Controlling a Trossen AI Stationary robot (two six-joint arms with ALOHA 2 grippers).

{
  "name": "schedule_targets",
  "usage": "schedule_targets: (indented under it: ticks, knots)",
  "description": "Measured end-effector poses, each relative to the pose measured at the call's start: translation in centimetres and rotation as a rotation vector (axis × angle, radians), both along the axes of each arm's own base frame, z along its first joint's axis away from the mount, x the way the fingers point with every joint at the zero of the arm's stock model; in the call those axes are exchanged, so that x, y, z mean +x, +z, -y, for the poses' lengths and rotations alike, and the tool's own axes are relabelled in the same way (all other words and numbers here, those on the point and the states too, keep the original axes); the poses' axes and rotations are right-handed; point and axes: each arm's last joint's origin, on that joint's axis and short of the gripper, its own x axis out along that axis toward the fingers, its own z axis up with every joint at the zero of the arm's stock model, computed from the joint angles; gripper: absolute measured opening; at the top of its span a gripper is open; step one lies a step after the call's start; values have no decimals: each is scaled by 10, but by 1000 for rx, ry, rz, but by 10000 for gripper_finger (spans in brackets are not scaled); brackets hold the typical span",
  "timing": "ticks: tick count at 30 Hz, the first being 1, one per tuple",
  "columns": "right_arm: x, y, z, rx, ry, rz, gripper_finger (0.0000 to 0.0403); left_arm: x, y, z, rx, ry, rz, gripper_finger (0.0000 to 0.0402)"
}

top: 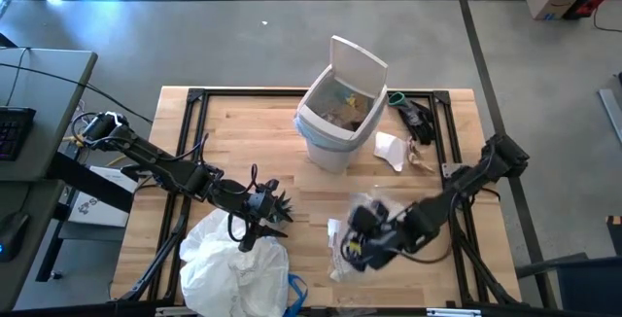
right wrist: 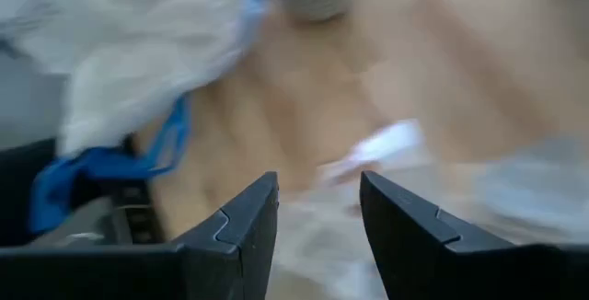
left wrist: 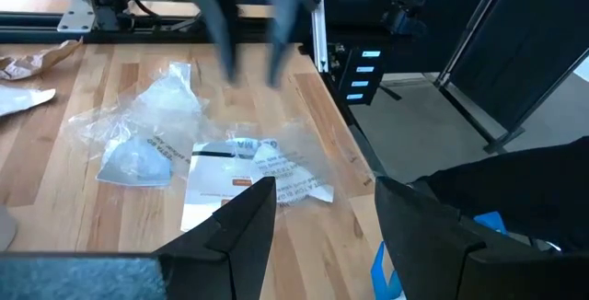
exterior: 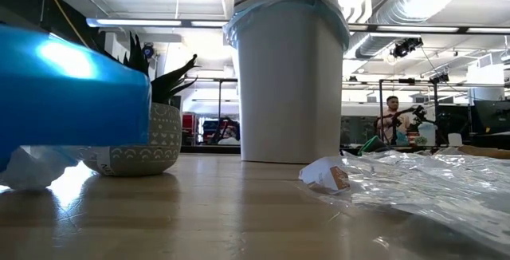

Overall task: Place trash/remove bag and relplace
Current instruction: Put the transparent plastic into the trash bin

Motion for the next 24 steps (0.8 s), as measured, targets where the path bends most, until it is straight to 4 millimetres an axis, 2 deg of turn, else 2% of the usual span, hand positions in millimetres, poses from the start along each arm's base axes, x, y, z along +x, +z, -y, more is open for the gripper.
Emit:
schedule_targets:
  ticks: [4, 7, 12, 19, 24]
  knots:
    - [-6, -31, -12, 60, 28, 75, 142, 0, 0, 0, -3, 1, -1, 170]
    - [-12, -45, -13, 53, 0, 73, 142, 0, 0, 0, -9, 9, -3, 170]
    - [-18, -67, -9, 32, -17, 20, 142, 0, 0, 0, -10, 23, -1, 170]
    - [-14, -102, -14, 23, 0, -104, 142, 0, 0, -1, -11, 40, 0, 170]
    - [-16, -113, -18, 41, -5, -164, 142, 0, 0, -1, -11, 40, -1, 170]
